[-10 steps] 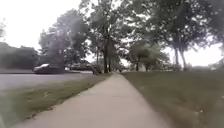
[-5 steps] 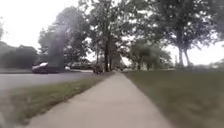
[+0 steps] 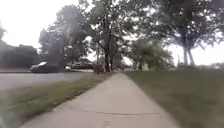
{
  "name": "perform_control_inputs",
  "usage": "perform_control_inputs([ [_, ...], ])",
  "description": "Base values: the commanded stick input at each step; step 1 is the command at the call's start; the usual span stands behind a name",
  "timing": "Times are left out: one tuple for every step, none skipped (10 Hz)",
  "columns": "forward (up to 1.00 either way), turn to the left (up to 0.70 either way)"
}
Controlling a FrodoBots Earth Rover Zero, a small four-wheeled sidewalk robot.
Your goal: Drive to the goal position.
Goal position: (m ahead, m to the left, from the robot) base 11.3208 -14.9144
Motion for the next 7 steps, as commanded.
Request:
perform_control_inputs([
  [1.0, -0.39],
  [1.0, -0.4],
  [1.0, -0.4],
  [1.0, -0.11],
  [1.0, 0.0],
  [1.0, 0.0],
  [1.0, 0.0],
])
